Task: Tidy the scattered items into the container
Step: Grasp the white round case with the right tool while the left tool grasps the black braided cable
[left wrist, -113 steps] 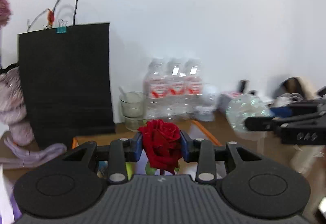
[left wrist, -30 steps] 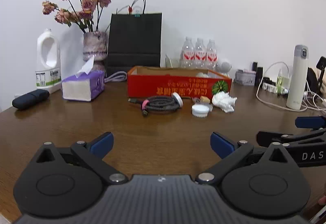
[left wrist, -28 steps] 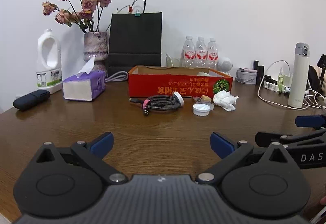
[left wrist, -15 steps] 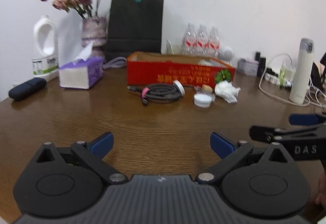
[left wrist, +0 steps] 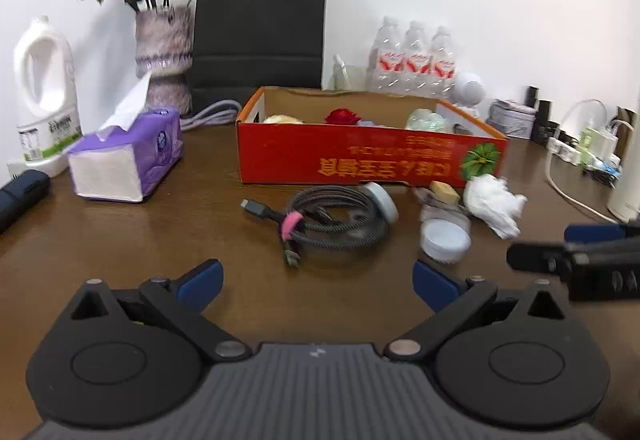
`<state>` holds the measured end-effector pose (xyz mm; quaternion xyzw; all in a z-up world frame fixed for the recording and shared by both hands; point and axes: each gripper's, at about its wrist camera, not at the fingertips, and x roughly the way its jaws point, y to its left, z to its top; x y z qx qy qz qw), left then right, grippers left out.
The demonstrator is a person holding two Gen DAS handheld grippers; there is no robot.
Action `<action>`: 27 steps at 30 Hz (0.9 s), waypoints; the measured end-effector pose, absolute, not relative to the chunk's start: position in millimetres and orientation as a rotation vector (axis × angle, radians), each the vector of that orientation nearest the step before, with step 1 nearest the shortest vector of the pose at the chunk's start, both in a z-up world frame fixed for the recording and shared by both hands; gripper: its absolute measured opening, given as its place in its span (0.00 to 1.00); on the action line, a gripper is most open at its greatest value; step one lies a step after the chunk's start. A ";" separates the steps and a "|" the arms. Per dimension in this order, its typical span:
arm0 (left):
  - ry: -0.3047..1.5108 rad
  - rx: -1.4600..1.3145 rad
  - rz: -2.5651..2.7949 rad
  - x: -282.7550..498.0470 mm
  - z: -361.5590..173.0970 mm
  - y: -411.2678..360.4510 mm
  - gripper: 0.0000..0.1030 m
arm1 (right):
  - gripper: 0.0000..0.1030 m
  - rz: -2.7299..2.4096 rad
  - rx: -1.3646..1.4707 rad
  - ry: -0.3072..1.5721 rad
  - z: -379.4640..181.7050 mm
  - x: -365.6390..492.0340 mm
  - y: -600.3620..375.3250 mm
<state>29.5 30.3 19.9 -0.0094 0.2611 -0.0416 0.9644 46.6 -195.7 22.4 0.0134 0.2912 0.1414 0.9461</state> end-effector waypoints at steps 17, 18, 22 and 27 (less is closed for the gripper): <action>0.631 -0.104 -0.188 113.5 22.8 78.4 0.79 | 0.14 0.451 0.142 0.687 10.1 155.4 -126.7; 0.642 -0.101 -0.206 116.0 20.2 76.0 0.76 | 0.10 0.435 0.157 0.677 10.9 154.0 -129.5; 0.707 -0.119 -0.201 130.9 10.4 73.5 0.47 | 0.08 0.388 0.200 0.617 24.3 138.2 -151.4; 0.724 -0.104 -0.206 132.7 11.6 71.4 0.20 | 0.08 0.364 0.224 0.583 35.7 95.3 -184.9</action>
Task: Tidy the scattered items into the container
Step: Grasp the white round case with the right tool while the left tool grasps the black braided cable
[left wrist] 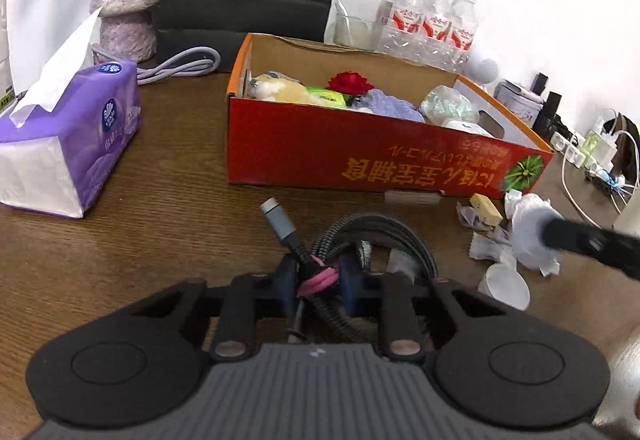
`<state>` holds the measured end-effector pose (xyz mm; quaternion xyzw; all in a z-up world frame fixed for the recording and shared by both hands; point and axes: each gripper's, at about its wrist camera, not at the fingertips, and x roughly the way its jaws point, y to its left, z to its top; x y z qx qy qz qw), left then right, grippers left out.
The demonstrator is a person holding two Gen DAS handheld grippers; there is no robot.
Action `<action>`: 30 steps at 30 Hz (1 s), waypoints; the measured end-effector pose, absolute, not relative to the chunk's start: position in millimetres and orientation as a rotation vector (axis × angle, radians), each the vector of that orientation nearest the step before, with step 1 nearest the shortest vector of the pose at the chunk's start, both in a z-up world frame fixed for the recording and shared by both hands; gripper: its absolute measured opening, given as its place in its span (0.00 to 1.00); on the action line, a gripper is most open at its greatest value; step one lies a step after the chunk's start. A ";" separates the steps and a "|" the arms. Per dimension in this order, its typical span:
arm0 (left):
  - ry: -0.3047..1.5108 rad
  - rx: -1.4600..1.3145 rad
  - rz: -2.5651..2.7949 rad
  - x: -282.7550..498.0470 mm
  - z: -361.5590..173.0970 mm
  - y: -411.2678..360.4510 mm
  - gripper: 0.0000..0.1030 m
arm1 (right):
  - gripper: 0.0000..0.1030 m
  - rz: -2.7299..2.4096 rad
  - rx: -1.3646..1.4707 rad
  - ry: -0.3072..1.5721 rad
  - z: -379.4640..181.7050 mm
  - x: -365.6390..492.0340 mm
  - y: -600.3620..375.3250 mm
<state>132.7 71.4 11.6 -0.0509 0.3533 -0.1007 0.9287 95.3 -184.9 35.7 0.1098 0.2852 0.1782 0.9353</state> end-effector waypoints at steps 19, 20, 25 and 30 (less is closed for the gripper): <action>0.722 -0.153 -0.289 -30.4 21.4 49.1 0.20 | 0.08 0.466 0.350 0.729 4.7 -16.2 -230.3; 0.730 -0.151 -0.286 -36.0 18.5 48.6 0.20 | 0.11 0.462 0.353 0.735 2.2 -19.5 -231.3; 0.731 -0.060 -0.260 -43.8 17.3 42.8 0.24 | 0.37 0.406 0.355 0.730 -1.1 -28.1 -237.0; 0.712 -0.057 -0.323 -41.9 24.2 40.7 0.53 | 0.57 0.355 0.168 0.678 8.5 -37.5 -222.8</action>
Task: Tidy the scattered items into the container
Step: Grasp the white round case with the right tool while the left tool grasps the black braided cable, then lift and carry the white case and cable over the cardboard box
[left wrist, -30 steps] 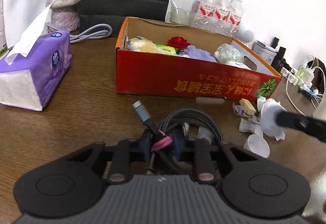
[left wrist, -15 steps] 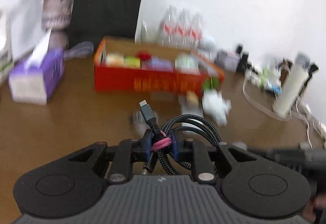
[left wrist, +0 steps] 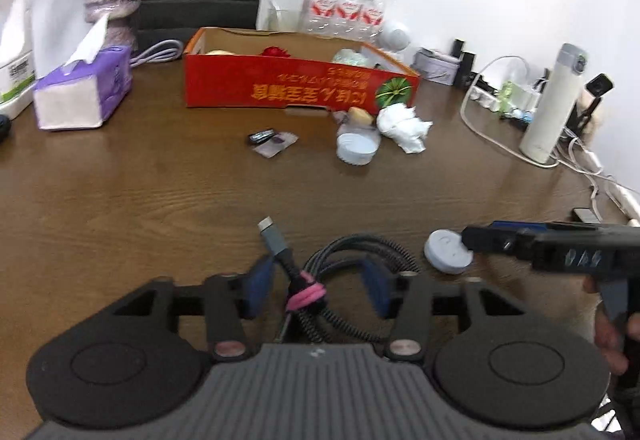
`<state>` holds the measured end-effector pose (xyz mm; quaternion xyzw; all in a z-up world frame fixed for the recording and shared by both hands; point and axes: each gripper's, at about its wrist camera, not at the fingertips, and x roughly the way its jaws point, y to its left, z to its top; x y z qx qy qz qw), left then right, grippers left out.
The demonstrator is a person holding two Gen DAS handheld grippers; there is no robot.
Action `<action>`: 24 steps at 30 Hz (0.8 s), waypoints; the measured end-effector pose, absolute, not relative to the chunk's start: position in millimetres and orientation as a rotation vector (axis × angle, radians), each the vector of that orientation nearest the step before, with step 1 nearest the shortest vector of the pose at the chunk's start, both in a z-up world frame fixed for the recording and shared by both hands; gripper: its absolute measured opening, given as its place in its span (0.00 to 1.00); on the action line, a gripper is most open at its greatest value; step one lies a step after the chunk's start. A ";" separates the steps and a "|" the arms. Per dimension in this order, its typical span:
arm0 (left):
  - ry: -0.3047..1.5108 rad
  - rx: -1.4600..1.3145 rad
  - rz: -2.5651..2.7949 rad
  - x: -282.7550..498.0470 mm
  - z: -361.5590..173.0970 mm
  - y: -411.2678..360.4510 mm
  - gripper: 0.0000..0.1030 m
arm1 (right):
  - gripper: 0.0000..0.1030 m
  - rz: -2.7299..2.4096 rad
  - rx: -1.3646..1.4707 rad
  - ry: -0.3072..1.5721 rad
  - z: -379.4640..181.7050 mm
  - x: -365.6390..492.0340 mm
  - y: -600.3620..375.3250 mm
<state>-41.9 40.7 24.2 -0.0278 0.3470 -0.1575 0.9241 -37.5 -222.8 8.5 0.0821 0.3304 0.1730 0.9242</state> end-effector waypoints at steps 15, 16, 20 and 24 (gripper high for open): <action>0.620 -0.026 -0.281 -57.2 38.9 30.6 0.19 | 0.36 0.380 0.002 0.643 12.7 -49.1 -187.0; 0.590 -0.043 -0.272 -59.9 45.6 31.0 0.19 | 0.37 0.375 0.008 0.622 16.8 -52.6 -189.0; 0.484 -0.085 -0.213 -69.2 62.2 25.8 0.19 | 0.37 0.323 0.022 0.497 33.0 -73.5 -201.0; 0.427 -0.116 -0.194 -85.4 58.4 14.2 0.20 | 0.37 0.303 0.025 0.433 35.9 -89.0 -212.4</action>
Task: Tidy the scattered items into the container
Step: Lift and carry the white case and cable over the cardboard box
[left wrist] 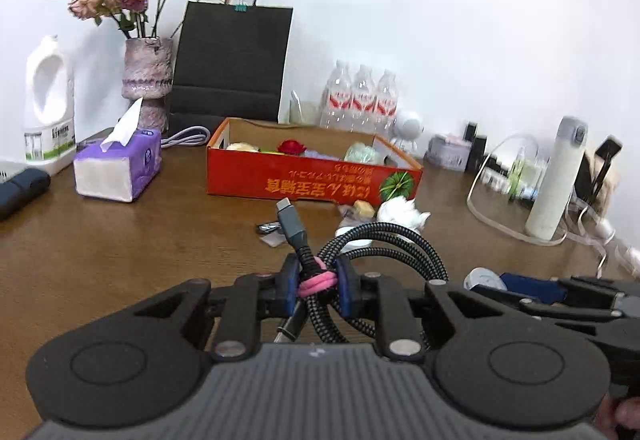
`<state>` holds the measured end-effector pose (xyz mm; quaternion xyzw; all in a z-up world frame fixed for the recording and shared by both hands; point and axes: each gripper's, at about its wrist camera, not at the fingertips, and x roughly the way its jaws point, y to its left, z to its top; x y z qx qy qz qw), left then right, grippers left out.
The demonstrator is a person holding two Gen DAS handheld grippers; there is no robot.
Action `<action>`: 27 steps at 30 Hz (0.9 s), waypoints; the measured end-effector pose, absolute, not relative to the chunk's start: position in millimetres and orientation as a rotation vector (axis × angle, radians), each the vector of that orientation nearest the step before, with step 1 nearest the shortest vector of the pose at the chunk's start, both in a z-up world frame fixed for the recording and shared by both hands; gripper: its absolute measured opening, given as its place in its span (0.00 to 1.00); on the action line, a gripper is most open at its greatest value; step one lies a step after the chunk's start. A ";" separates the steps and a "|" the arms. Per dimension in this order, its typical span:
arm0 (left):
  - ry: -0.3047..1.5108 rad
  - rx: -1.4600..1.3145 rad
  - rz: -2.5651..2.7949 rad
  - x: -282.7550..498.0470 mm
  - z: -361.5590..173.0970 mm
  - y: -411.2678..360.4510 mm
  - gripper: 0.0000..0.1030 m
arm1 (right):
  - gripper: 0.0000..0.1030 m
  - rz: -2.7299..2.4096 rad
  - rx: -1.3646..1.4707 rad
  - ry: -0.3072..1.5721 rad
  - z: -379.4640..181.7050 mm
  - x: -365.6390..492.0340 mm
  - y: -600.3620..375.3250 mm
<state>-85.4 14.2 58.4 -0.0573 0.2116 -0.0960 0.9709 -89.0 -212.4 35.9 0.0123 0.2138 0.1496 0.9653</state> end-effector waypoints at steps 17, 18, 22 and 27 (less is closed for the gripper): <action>0.354 -0.068 -0.159 -114.4 46.0 -15.0 0.20 | 0.37 0.299 0.090 0.350 27.5 -98.1 -236.3; 0.354 -0.072 -0.161 -110.9 46.4 -15.5 0.20 | 0.37 0.300 0.091 0.352 27.0 -95.0 -236.1; 0.352 -0.093 -0.162 -98.9 47.9 -12.1 0.20 | 0.37 0.302 0.086 0.358 28.5 -80.6 -233.8; 0.334 -0.110 -0.149 -77.8 51.7 -5.5 0.20 | 0.37 0.301 0.077 0.362 36.2 -59.3 -227.9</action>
